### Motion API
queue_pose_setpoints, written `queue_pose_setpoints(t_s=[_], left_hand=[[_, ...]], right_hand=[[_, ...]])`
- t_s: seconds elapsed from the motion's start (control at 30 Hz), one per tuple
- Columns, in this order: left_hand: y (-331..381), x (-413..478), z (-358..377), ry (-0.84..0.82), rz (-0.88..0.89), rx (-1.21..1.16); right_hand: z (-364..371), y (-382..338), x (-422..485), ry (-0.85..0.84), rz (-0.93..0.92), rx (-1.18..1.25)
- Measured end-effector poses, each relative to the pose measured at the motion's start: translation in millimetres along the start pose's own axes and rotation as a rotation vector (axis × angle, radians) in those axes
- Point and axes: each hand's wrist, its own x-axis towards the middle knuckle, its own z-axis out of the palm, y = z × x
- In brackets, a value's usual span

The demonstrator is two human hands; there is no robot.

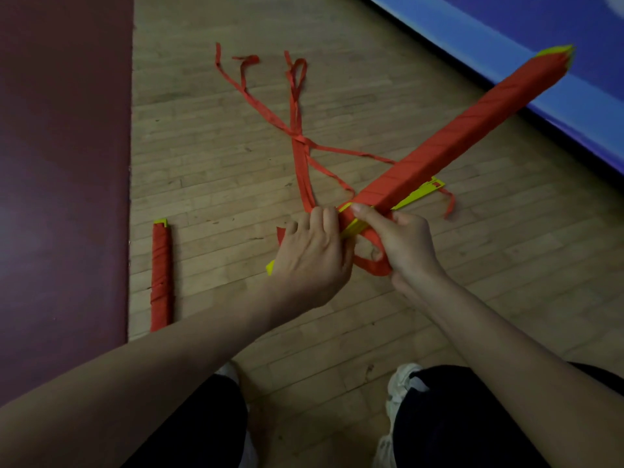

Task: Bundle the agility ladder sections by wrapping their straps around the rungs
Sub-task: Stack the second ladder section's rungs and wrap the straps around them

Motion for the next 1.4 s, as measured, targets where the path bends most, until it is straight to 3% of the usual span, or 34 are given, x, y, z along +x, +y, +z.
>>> queue_pose_setpoints(t_s=[0.17, 0.4, 0.47, 0.6, 0.77, 0.9, 0.97, 1.07, 1.23, 1.4], left_hand=[[-23, 22, -33, -0.263, -0.154, -0.467], [-54, 30, -52, -0.38, -0.553, -1.108], [-65, 29, -58, -0.51, -0.553, -1.249], [-74, 22, -53, -0.913, -0.37, -1.262], [-61, 21, -47, -1.021, -0.408, -1.314], [-56, 17, -41, -1.241, -0.521, -1.225], [-52, 16, -37, -1.223, -0.581, -1.309], [-47, 17, -32, -1.039, -0.593, -1.496], [-42, 25, -36, -0.819, -0.594, -1.545], [-47, 24, -33, -0.871, -0.649, -1.493]], right_hand=[[-3, -8, 1, -0.062, -0.031, 0.102], [-8, -25, 4, -0.084, 0.08, 0.364], [-10, -22, 8, -0.069, 0.065, 0.337], [-10, -16, 8, -0.065, 0.082, 0.346], [-9, -16, 4, -0.106, 0.036, 0.32], [-7, -16, 3, -0.16, -0.017, 0.298], [-6, -15, 4, -0.176, -0.052, 0.263], [-8, -14, 4, -0.186, -0.088, 0.241], [-8, -10, 3, -0.183, -0.119, 0.204], [-9, -9, 4, -0.189, -0.135, 0.171]])
